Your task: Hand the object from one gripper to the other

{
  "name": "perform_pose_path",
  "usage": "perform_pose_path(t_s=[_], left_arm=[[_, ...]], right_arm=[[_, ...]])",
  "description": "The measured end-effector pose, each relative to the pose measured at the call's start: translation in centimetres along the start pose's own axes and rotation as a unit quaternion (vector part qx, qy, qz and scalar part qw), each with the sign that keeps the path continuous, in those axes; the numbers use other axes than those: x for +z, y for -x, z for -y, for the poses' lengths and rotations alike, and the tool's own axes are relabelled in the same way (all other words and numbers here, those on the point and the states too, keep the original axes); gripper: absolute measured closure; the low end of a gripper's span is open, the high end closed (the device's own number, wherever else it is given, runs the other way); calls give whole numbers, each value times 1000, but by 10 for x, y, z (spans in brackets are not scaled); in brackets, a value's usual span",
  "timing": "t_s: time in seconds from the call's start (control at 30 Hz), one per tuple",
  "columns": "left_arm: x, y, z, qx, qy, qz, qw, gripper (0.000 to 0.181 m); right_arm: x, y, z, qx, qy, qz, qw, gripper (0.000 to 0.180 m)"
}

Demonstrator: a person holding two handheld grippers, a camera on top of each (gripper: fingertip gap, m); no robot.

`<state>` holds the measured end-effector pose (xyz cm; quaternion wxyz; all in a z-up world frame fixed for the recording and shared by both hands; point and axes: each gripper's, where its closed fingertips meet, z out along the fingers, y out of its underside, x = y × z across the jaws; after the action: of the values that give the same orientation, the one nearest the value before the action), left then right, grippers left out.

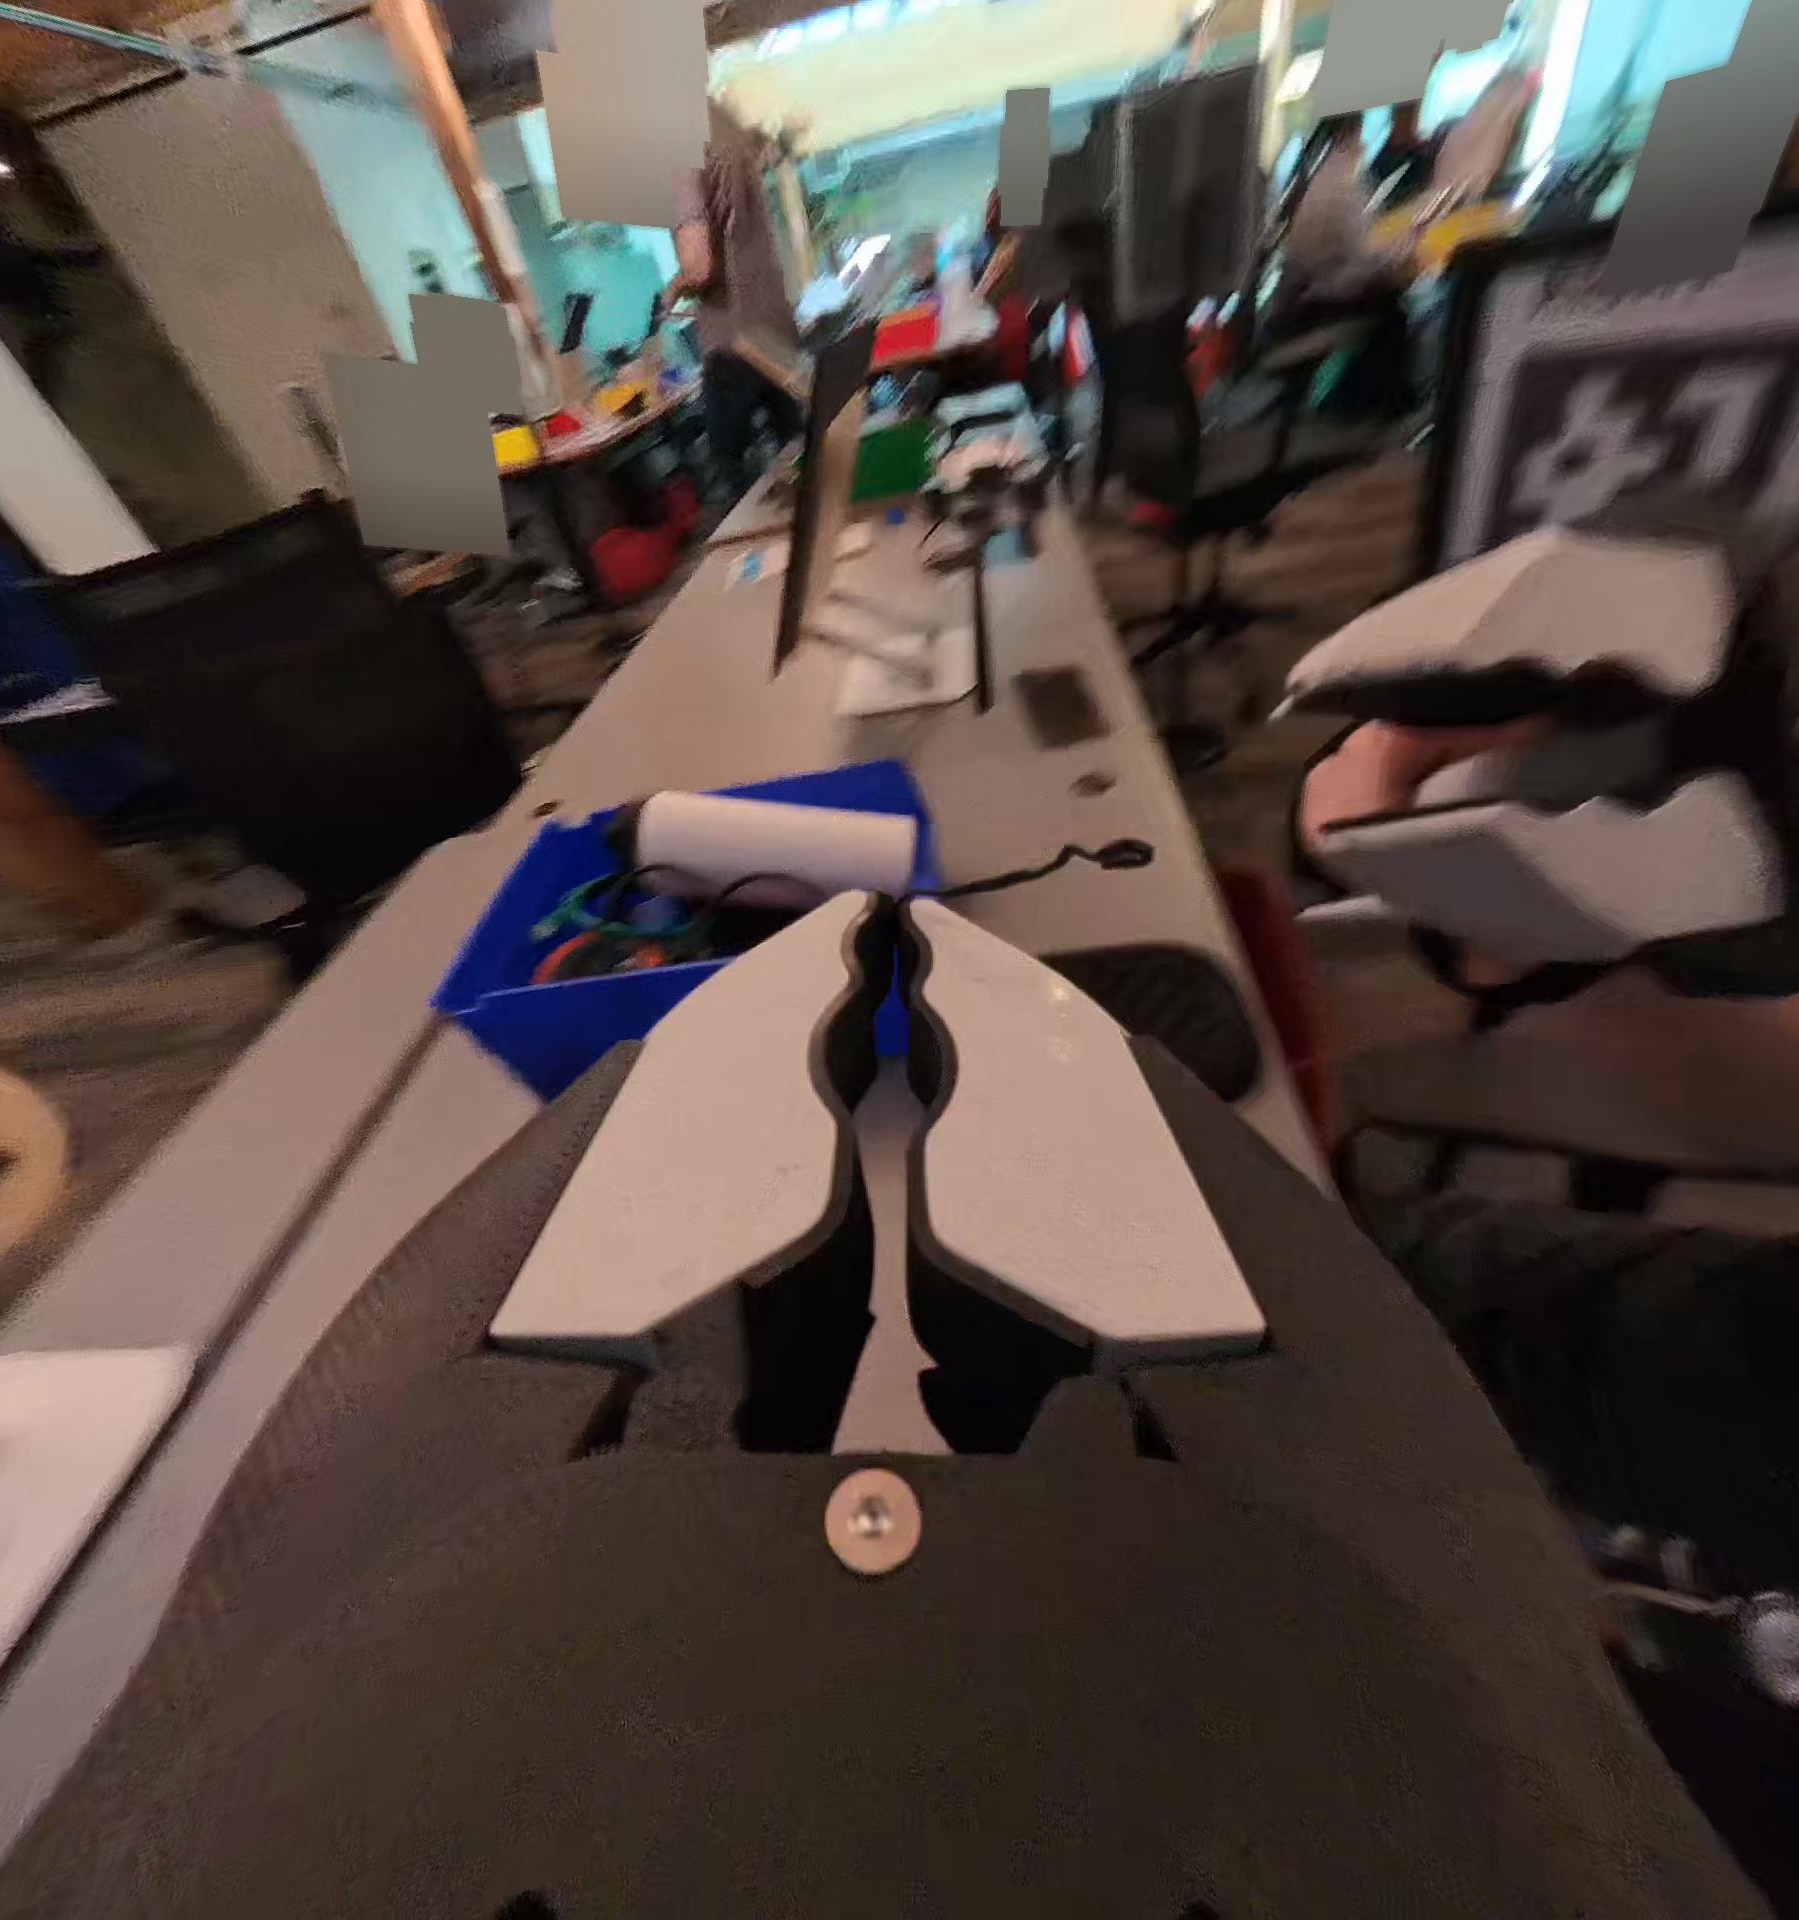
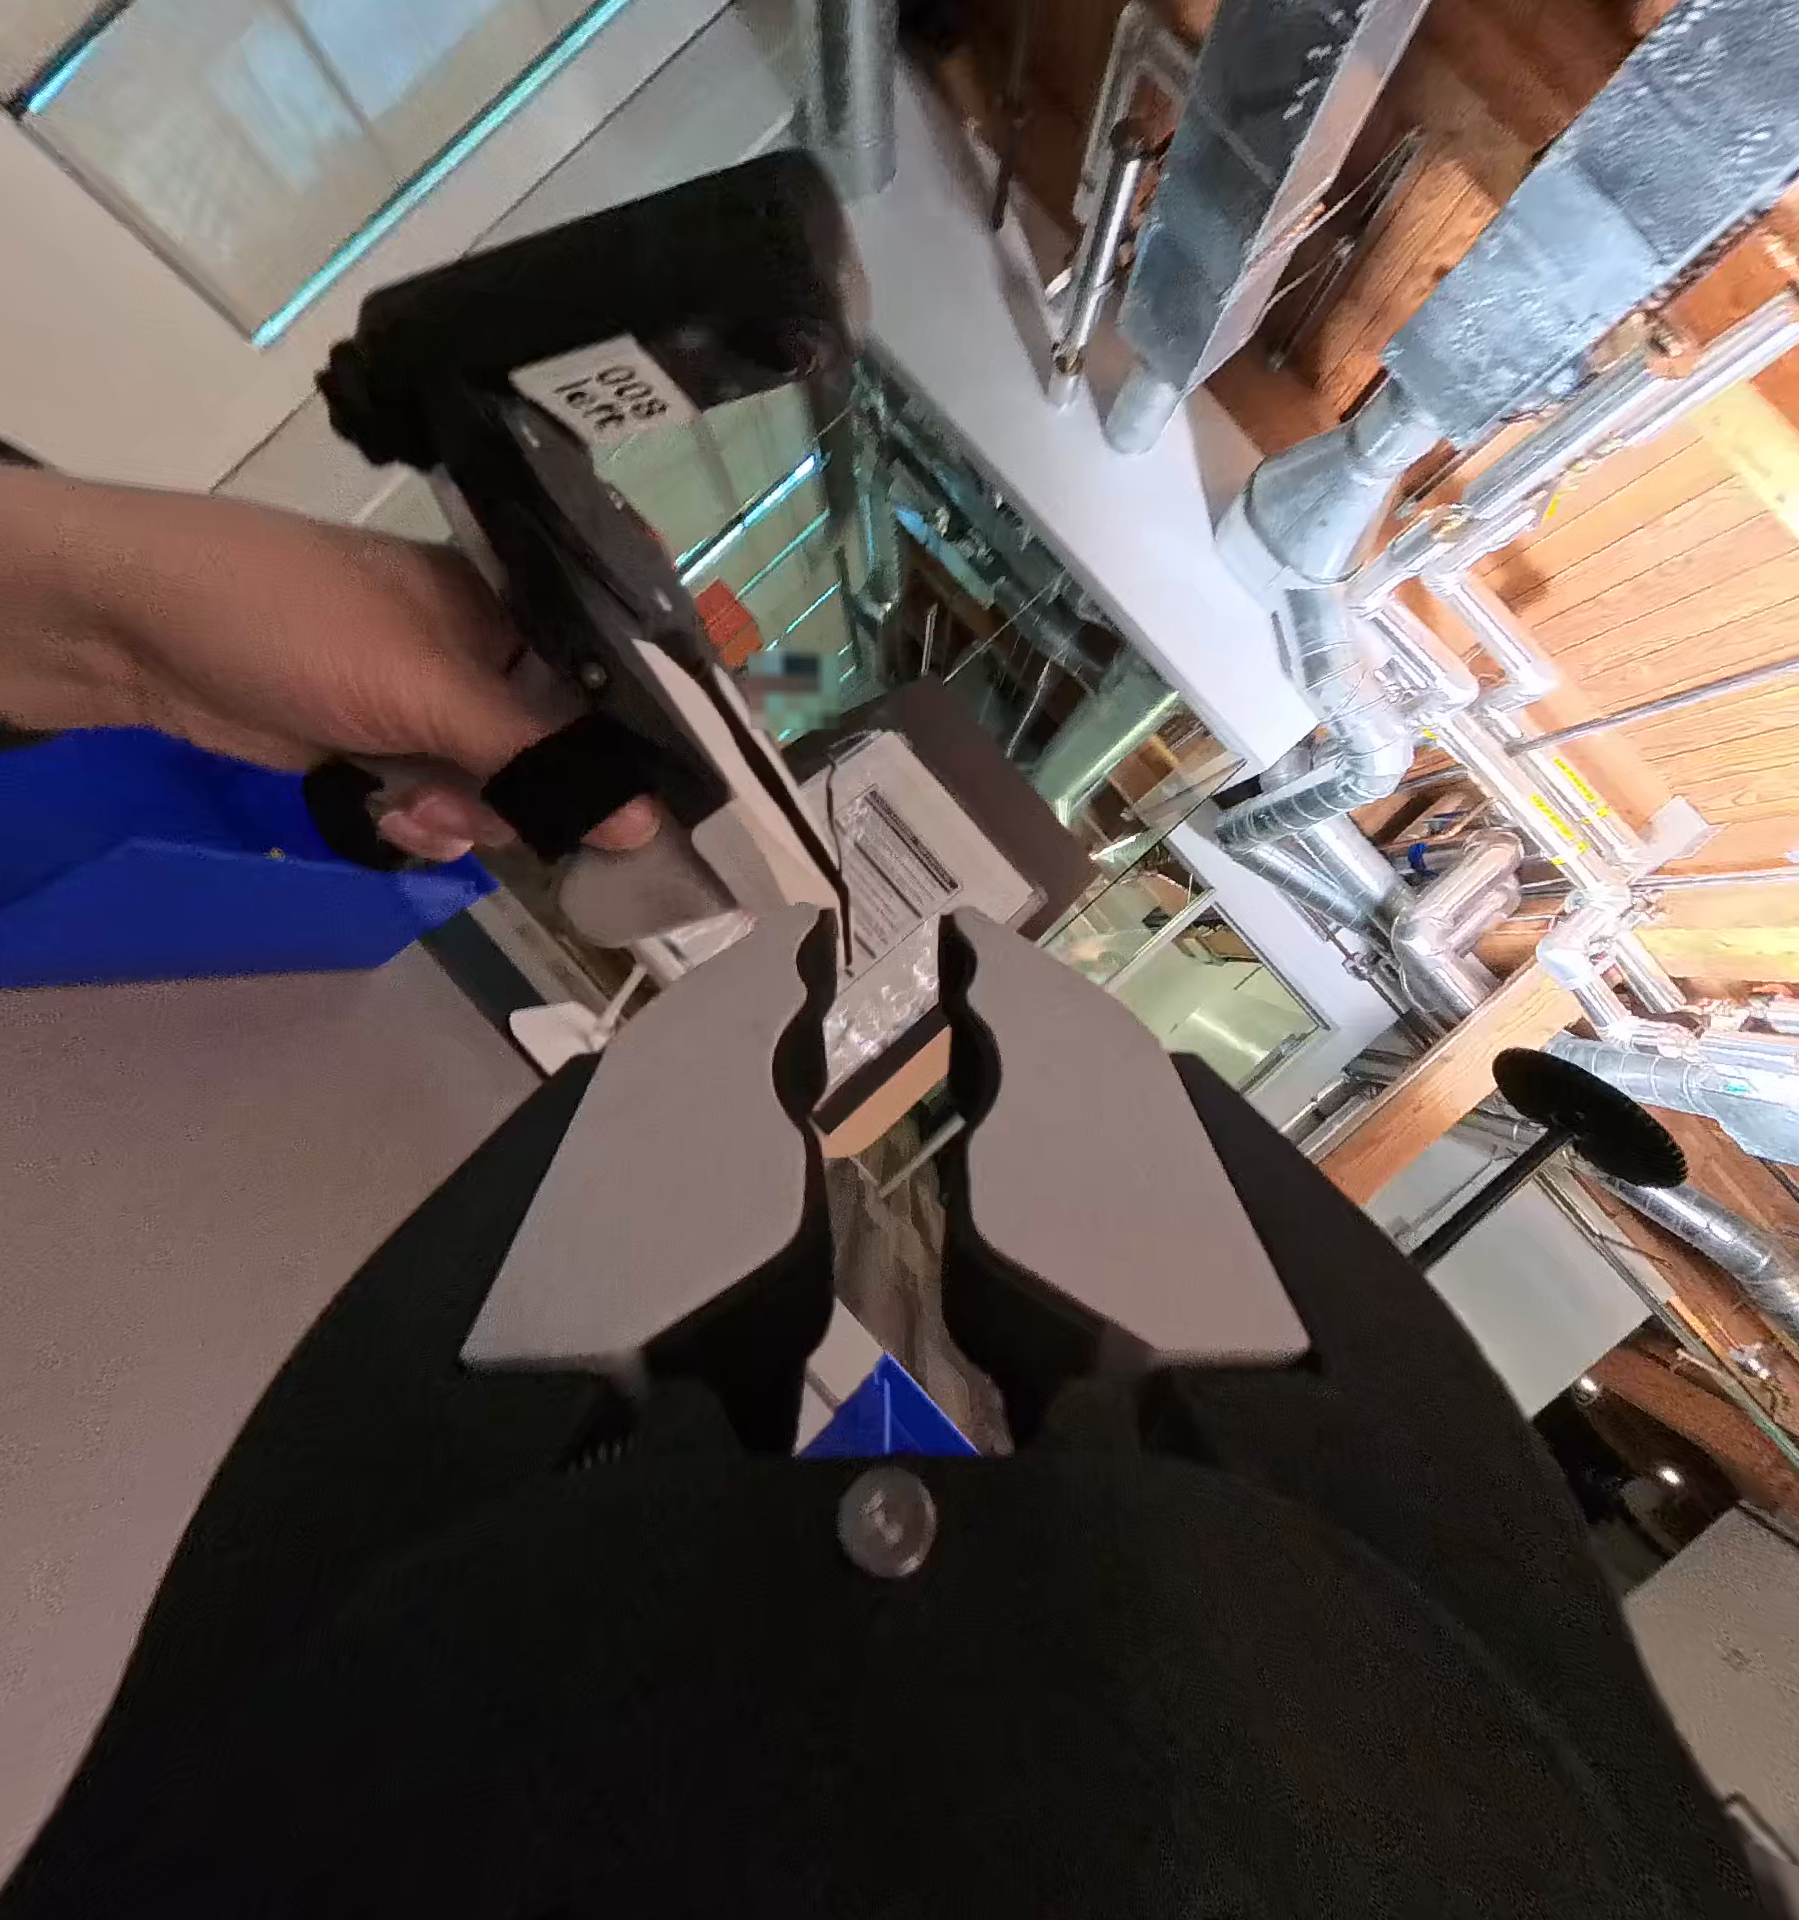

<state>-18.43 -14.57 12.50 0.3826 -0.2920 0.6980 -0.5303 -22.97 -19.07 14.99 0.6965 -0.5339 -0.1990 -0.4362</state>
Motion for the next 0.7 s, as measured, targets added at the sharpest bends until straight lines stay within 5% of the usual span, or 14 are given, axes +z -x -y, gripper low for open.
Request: perform_pose_path(t_s=[0.27,0.7], left_arm=[[10,-6,-21,137,100,76,983,181],[15,-10,-26,151,112,85,979,181]], right_arm=[[14,20,7,-76,35,34,996,164],[18,18,-13,-19,79,50,995,171]])
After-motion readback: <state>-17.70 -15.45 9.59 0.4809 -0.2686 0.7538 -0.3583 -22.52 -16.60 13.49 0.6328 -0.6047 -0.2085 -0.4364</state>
